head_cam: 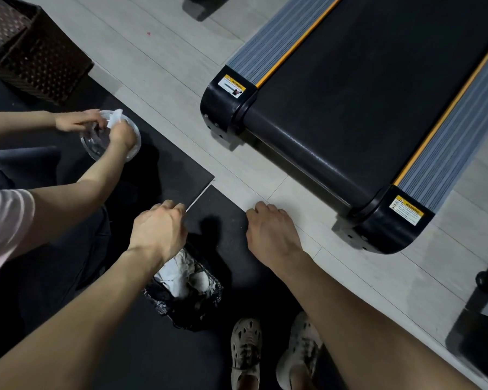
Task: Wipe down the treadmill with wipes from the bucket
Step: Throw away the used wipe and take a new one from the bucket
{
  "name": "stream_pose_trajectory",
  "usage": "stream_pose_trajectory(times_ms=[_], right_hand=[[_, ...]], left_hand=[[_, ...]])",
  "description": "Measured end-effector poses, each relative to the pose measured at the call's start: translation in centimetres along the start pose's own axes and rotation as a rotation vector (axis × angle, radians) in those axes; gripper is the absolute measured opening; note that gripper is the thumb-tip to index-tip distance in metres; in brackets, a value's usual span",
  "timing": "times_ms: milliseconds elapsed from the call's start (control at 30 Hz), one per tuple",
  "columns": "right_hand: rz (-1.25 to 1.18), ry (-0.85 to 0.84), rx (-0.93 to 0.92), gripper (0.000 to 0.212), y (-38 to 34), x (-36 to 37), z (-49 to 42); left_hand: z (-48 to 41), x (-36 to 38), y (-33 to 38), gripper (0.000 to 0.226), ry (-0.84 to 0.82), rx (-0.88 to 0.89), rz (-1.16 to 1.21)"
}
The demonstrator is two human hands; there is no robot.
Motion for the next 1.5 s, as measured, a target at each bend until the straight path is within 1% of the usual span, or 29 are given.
stream_pose_trajectory(times_ms=[233,333,500,600,700,767,900,1000,1100,1267,1433,1500], right_hand=[[-0.022,-0.014,-0.023,0.027,1.9,0.0,-0.8],[-0.022,-0.053,-0.032,0.025,2.9,0.0,-0.6],[-0.036,-0.072,-0.048,0.028,4.2,-0.5,-0.7],[-0.034,-0.094,-0.072,0.02,4.5,-0.8,-1.0],[-0.042,-0.111,-0.098,0.011,4.5,-1.1,-1.3],[-0.052,-0.113,-0.091,0.01,4.6,-1.1,-1.7],[-0.052,-0.11,-0.098,0.009,4.7,-0.5,-2.2],[-0.043,-0.13,-0.111,0.01,4.6,0.3,-2.4],[-0.043,-0.121,-0.079,0.014,4.5,0.8,-2.7],[-0.023,-0.132,-0.019,0.018,4.5,2.5,-3.0],[-0.054,-0.119,0.009,0.011,4.4,4.4,-3.9],[-0.051,-0.119,0.033,0.009,4.8,5.3,-4.4]], left_hand=[[-0.6,-0.3,2.2,0.012,-0.01,-0.018,-0.007],[-0.6,-0.4,3.2,0.015,-0.032,-0.022,-0.007],[-1.0,-1.2,4.5,0.017,-0.031,-0.058,-0.01],[-1.1,-1.9,5.0,0.012,-0.023,-0.069,-0.016],[-1.4,-2.3,5.0,0.019,-0.021,-0.092,-0.011],[-1.7,-2.3,5.0,0.026,-0.023,-0.102,-0.007],[-2.3,-1.7,4.9,0.028,-0.039,-0.107,0.004],[-3.0,-0.6,4.6,0.026,-0.051,-0.096,-0.008],[-3.8,0.7,4.1,0.02,-0.049,-0.088,-0.021],[-5.7,2.8,3.6,0.029,-0.056,-0.067,-0.013],[-8.2,4.9,3.7,0.028,-0.068,0.018,-0.01],[-9.2,5.7,4.1,0.032,-0.065,0.06,0.012]])
Point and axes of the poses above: each hand's wrist, its own z-axis away from the middle knuckle, its own x-axis out of the palm, y = z × x, the point moved 4 cm from there along -z, towards the middle knuckle, and after that the axes turned 6 degrees about -z, right-handed, at the moved point
